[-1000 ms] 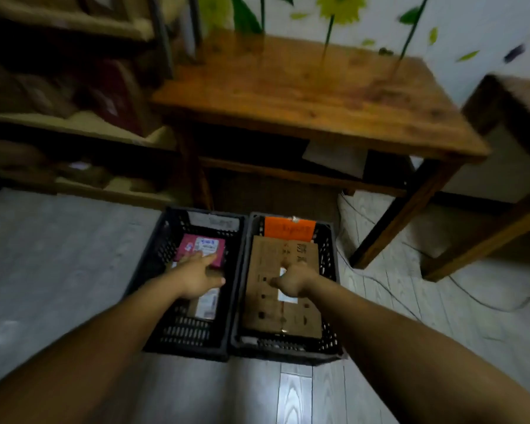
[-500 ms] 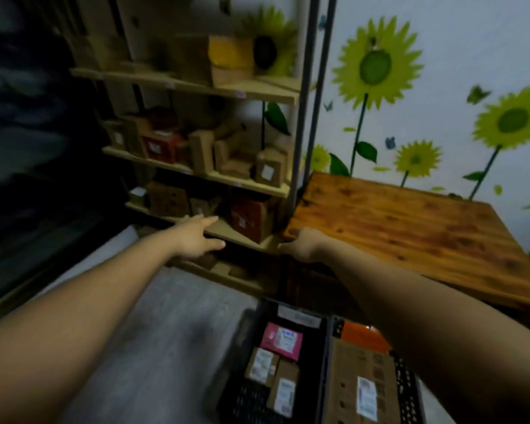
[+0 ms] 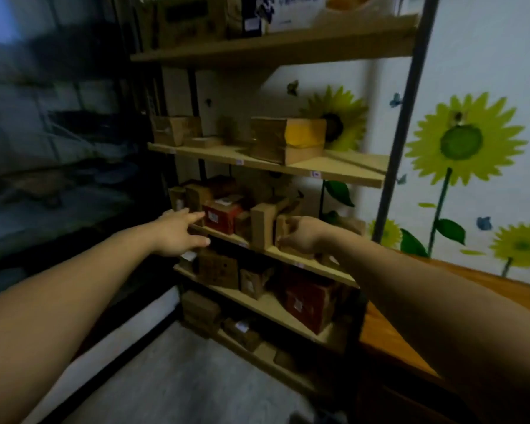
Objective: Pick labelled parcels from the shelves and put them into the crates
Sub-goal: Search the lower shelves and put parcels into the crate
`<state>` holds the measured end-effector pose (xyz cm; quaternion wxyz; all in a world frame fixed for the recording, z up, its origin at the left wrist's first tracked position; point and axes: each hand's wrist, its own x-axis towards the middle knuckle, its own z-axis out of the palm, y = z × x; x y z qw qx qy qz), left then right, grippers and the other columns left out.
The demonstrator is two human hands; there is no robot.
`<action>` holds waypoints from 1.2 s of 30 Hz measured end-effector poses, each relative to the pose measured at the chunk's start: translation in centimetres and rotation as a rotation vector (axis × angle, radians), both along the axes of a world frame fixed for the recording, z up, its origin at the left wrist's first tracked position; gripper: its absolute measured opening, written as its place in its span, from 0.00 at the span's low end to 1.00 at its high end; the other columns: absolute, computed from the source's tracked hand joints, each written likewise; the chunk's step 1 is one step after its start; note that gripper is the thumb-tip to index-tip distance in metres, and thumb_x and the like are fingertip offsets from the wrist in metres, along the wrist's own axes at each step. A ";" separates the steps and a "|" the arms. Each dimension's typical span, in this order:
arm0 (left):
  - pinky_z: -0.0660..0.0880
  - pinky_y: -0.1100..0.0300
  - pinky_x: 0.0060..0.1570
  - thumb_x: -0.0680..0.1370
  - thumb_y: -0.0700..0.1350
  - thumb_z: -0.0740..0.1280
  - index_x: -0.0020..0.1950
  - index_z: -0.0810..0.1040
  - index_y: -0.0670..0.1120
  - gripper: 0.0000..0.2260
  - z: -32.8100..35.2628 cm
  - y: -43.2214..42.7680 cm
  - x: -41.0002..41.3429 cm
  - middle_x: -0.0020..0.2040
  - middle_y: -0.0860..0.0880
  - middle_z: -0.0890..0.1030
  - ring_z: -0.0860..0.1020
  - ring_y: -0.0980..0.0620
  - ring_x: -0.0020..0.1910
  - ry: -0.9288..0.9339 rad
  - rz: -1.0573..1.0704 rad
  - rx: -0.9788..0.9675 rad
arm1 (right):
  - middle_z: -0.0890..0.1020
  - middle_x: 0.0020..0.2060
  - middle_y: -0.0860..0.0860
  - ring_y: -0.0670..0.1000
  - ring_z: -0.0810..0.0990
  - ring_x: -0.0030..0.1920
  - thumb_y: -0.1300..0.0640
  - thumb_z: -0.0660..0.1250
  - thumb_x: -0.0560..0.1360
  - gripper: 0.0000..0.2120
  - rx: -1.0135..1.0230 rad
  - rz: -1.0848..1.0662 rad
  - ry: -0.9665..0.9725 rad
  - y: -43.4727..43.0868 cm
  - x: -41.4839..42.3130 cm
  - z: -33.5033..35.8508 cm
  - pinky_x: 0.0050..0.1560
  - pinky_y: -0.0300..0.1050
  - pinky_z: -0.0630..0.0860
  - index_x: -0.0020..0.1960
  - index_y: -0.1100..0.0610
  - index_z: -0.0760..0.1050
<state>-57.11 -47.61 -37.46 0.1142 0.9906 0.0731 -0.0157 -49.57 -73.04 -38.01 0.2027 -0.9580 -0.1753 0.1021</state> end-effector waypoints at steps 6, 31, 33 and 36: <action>0.47 0.48 0.74 0.76 0.59 0.63 0.77 0.50 0.54 0.34 3.2 10.2 5.7 0.78 0.45 0.47 0.44 0.41 0.77 -0.056 0.076 0.020 | 0.67 0.72 0.55 0.56 0.69 0.69 0.48 0.65 0.79 0.30 0.073 0.027 -0.059 9.6 6.4 3.7 0.62 0.47 0.69 0.77 0.53 0.59; 0.50 0.50 0.75 0.71 0.62 0.68 0.78 0.47 0.54 0.43 4.9 34.2 48.6 0.78 0.48 0.47 0.46 0.45 0.77 -0.183 -0.174 0.095 | 0.57 0.76 0.54 0.58 0.57 0.75 0.35 0.67 0.71 0.43 -0.125 -0.006 -0.426 40.0 45.7 5.6 0.73 0.56 0.60 0.77 0.49 0.53; 0.53 0.49 0.74 0.69 0.60 0.71 0.77 0.47 0.55 0.46 5.4 34.7 52.2 0.78 0.47 0.49 0.49 0.45 0.76 -0.224 -0.192 0.131 | 0.49 0.79 0.52 0.58 0.48 0.78 0.32 0.68 0.69 0.49 -0.108 0.003 -0.383 41.4 49.2 5.9 0.75 0.59 0.55 0.79 0.48 0.47; 0.50 0.49 0.75 0.66 0.60 0.73 0.77 0.41 0.55 0.51 5.8 35.0 56.2 0.78 0.46 0.43 0.44 0.45 0.77 -0.178 -0.194 0.237 | 0.42 0.79 0.51 0.57 0.41 0.78 0.27 0.65 0.66 0.54 -0.165 0.057 -0.296 43.1 52.7 6.1 0.76 0.61 0.50 0.79 0.49 0.42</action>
